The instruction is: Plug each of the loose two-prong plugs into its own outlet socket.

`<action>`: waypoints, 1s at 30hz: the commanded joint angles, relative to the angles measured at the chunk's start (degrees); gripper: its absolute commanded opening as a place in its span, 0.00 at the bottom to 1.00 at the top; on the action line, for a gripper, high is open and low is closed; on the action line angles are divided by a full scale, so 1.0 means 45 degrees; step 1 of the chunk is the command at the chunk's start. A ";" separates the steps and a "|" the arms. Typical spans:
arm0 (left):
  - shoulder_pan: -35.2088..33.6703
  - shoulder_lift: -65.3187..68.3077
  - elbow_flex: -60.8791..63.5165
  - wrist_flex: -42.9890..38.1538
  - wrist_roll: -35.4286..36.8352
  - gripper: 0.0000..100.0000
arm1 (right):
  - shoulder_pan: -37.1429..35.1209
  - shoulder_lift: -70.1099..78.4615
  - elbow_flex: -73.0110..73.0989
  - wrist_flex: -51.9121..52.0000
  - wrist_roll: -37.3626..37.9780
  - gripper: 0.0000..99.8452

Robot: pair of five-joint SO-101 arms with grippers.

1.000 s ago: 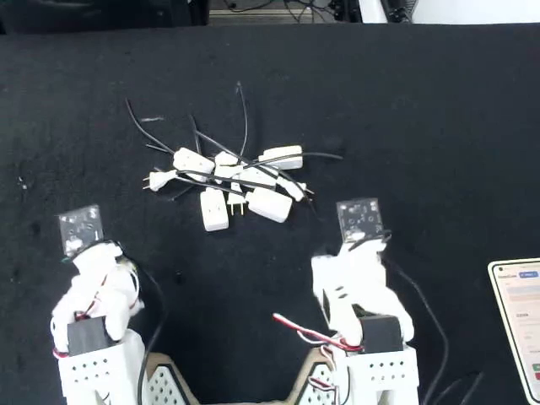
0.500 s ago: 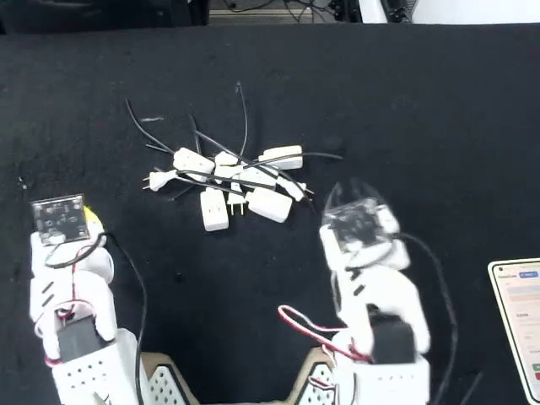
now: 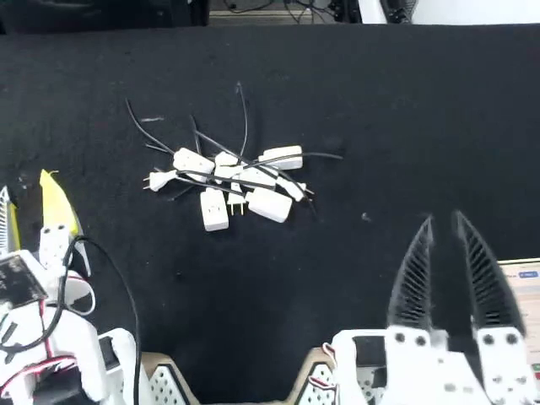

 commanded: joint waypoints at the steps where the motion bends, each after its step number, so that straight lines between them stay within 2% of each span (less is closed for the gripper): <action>1: 0.0264 0.1504 0.0068 0.0195 -0.0137 0.16 | 0.0293 0.3546 -0.2882 0.1875 -0.0664 0.07; 4: 0.0947 0.3927 0.0889 -0.0156 -0.0430 0.16 | 0.0293 0.6242 -0.4366 0.3653 -0.1739 0.07; 8: 0.2159 0.8049 0.0733 -0.0508 -0.0996 0.16 | 0.0254 0.9407 -0.4659 0.5001 -0.2305 0.07; 12: 0.2628 1.1976 -0.0537 -0.0410 0.0000 0.16 | 0.0195 1.1634 -0.4288 0.5158 -0.2520 0.07; 17: 0.4093 1.5590 -0.2393 0.0293 0.0313 0.17 | -0.1485 1.2552 -0.2628 0.5079 -0.2520 0.07; 20: 0.5011 1.6879 -0.3565 0.1387 0.0469 0.22 | -0.2520 1.2396 -0.0615 0.4083 -0.2520 0.07; 24: 0.5988 1.7563 -0.4190 0.2227 0.1035 0.24 | -0.2969 1.1673 0.3350 0.0879 -0.3302 0.10; 27: 0.6984 1.7582 -0.4151 0.2208 0.1055 0.24 | -0.3028 1.1028 0.6437 -0.2168 -0.3966 0.16; 30: 0.7746 1.7700 -0.4151 0.1250 0.1719 0.24 | -0.2989 1.0520 0.8313 -0.4259 -0.4122 0.17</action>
